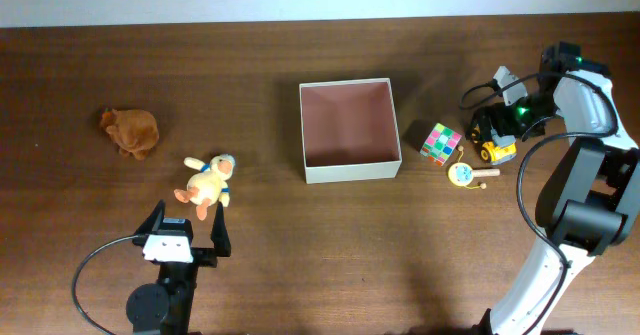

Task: Pack container
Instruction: 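Move the right gripper over the yellow-grey toy truck and lower, then close the right gripper on the toy truck and lift it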

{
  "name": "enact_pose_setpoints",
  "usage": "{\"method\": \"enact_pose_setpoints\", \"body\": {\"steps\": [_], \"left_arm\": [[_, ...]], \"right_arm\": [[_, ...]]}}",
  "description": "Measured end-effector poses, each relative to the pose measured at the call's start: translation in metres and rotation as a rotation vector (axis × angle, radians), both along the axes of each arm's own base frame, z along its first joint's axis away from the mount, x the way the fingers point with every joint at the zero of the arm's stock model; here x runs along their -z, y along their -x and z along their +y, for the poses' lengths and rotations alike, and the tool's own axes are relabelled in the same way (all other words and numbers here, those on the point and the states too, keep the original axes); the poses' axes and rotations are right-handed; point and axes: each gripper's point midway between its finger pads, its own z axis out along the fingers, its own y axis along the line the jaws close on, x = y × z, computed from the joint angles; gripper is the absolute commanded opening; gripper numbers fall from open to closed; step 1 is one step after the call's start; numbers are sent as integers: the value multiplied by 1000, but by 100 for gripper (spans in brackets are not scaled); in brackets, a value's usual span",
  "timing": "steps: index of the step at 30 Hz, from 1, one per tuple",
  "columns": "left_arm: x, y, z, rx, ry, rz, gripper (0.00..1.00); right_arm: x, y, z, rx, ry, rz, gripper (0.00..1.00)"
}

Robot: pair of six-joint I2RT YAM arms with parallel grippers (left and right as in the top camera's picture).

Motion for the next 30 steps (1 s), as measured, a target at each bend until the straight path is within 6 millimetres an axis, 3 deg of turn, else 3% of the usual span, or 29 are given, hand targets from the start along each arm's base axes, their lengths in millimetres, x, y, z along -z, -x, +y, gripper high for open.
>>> {"method": "enact_pose_setpoints", "body": {"steps": [10,22,30], "left_arm": [[0,0,0,0,0,0,99],[0,0,0,0,0,0,99],[0,0,0,0,0,0,99]], "right_arm": [[2,6,-1,0,10,29,99],[4,-18,-37,48,117,-76,97],[5,-17,-42,56,129,-74,95]]}}
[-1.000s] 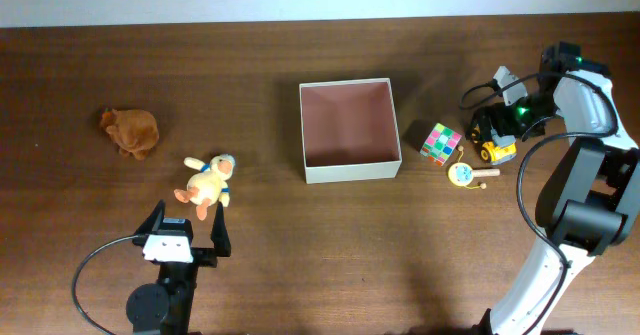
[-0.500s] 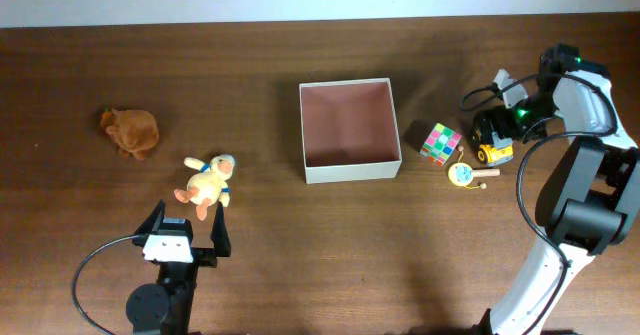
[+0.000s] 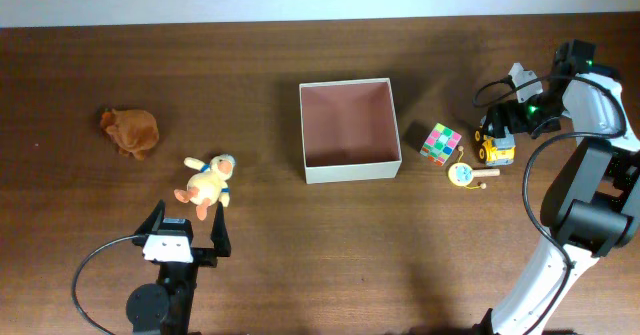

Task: Pack container
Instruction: 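Close the right gripper on the toy truck and lift it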

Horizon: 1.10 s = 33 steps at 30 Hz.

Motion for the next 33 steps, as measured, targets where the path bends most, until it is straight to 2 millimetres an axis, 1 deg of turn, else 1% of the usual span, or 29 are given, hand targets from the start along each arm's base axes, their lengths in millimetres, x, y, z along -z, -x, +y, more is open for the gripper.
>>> {"method": "enact_pose_setpoints", "body": {"steps": [2,5,8,10,15,16,18,19,22,33], "left_arm": [[0,0,0,0,0,0,99],[0,0,0,0,0,0,99],[0,0,0,0,0,0,99],[0,0,0,0,0,0,99],[0,0,0,0,0,0,99],[0,0,0,0,0,0,99],[0,0,0,0,0,0,99],[0,0,0,0,0,0,99],[0,0,0,0,0,0,99],[0,0,0,0,0,0,99]], "right_arm": [[2,3,1,0,-4,10,95],[10,10,5,-1,-17,35,100],[20,18,12,-3,-48,55,99],[23,18,17,-6,-71,53,99],[21,14,25,-12,-115,30,99],[21,14,26,-13,-121,27,100],[20,13,27,-15,-126,24,93],[20,13,27,-14,-128,23,88],[21,12,25,-10,-117,24,83],[27,16,8,18,-15,56,84]]}}
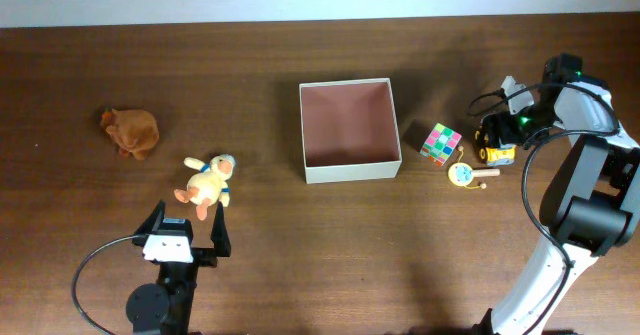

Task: Pack container
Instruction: 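Close the right gripper on the toy truck and lift it, then carry the truck with the right gripper over the white box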

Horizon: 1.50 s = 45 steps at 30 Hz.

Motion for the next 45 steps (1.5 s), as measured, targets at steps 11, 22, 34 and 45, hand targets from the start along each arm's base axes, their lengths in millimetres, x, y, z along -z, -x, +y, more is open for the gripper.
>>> {"method": "enact_pose_setpoints", "body": {"steps": [11,22,34,45], "left_arm": [[0,0,0,0,0,0,99],[0,0,0,0,0,0,99],[0,0,0,0,0,0,99],[0,0,0,0,0,0,99]], "right_arm": [[1,-1,-5,0,44,6,64],[1,-3,3,-19,48,7,56],[-1,-2,3,22,41,18,50],[-53,-17,7,54,-12,7,52]]}}
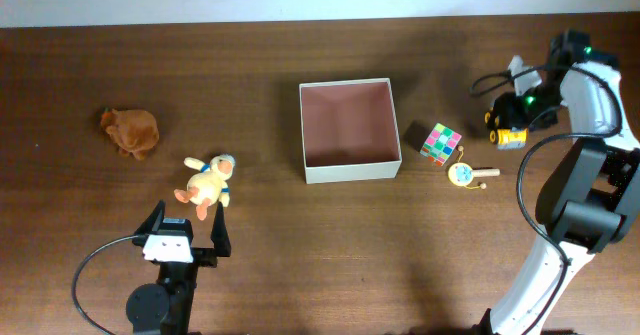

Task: Pack container
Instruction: 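Carry the truck with the right gripper over the white box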

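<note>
The white box [351, 173] with a reddish-brown inside stands open at the table's middle. My right gripper [504, 121] is off to its right, shut on a yellow toy truck [510, 135] with black wheels. Between truck and box lies a colour cube [440, 142], and in front of it a small round yellow-and-blue toy [463, 174] with a stick. A yellow duck plush [208, 183] and a brown plush [131, 131] lie on the left. My left gripper [187, 231] stands open near the front edge, just below the duck.
The right arm's base and cable [560, 235] take up the right side of the table. The left arm's base [150, 305] sits at the front left. The far table edge [300, 21] meets a white wall.
The yellow truck has left its spot beside the round toy and is now farther back and right, in my right gripper. The left arm has not moved.
My right gripper was over the yellow truck right of the cube, then a little farther right of it, then down on the truck again. Now the truck has come away with the gripper. Box, cube, plush toys and left arm stayed put.
</note>
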{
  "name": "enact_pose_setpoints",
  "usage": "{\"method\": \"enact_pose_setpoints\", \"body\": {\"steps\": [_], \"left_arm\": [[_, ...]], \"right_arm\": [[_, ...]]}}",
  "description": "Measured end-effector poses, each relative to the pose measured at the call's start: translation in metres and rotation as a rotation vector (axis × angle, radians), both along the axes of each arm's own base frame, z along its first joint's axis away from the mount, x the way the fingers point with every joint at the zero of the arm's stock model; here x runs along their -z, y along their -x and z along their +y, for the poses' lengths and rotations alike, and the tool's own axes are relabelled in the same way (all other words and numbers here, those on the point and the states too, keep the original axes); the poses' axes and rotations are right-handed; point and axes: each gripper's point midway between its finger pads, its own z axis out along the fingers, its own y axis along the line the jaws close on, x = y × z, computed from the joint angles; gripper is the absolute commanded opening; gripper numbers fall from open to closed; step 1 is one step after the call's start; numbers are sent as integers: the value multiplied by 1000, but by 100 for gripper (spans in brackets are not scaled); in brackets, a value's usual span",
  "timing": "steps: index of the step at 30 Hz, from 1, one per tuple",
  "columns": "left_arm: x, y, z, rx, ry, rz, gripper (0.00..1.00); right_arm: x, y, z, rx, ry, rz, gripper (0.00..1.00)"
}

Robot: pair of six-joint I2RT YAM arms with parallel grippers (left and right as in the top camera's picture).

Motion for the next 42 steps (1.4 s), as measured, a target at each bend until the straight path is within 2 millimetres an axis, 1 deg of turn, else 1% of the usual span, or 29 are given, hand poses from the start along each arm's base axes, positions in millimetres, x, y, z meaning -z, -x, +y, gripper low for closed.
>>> {"method": "enact_pose_setpoints", "body": {"steps": [4,5,6,10,14,17,18,19,21,22,23,24,25,28,33,37,40,42], "left_arm": [[0,0,0,0,0,0,99],[0,0,0,0,0,0,99],[0,0,0,0,0,0,99],[0,0,0,0,0,0,99],[0,0,0,0,0,0,99],[0,0,0,0,0,0,99],[0,0,0,0,0,0,99],[0,0,0,0,0,0,99],[0,0,0,0,0,0,99],[0,0,0,0,0,0,99],[0,0,0,0,0,0,99],[0,0,0,0,0,0,99],[0,0,0,0,0,0,99],[0,0,0,0,0,0,99],[0,0,0,0,0,0,99],[0,0,0,0,0,0,99],[0,0,0,0,0,0,99],[0,0,0,0,0,0,99]], "right_arm": [[-38,-11,12,-5,-79,-57,52],[-51,-15,19,-8,-116,-81,52],[-59,-17,23,-11,-140,-94,52],[-98,-22,53,-61,-301,-165,52],[-131,-26,94,-141,-459,-232,52],[-147,-28,133,-218,-562,-263,52],[-149,-28,143,-238,-583,-266,52],[-153,-26,161,-273,-614,-265,52],[-156,-24,181,-313,-642,-261,52],[-158,-21,199,-349,-661,-256,52],[-159,-21,204,-360,-665,-255,52],[-161,-17,226,-406,-681,-249,52],[-161,-14,237,-432,-687,-246,52],[-164,-5,287,-551,-700,-254,53],[-162,2,349,-670,-661,-284,53],[-151,2,385,-673,-550,-288,53],[-140,1,400,-630,-437,-283,53],[-131,-2,406,-568,-333,-282,53]]}}
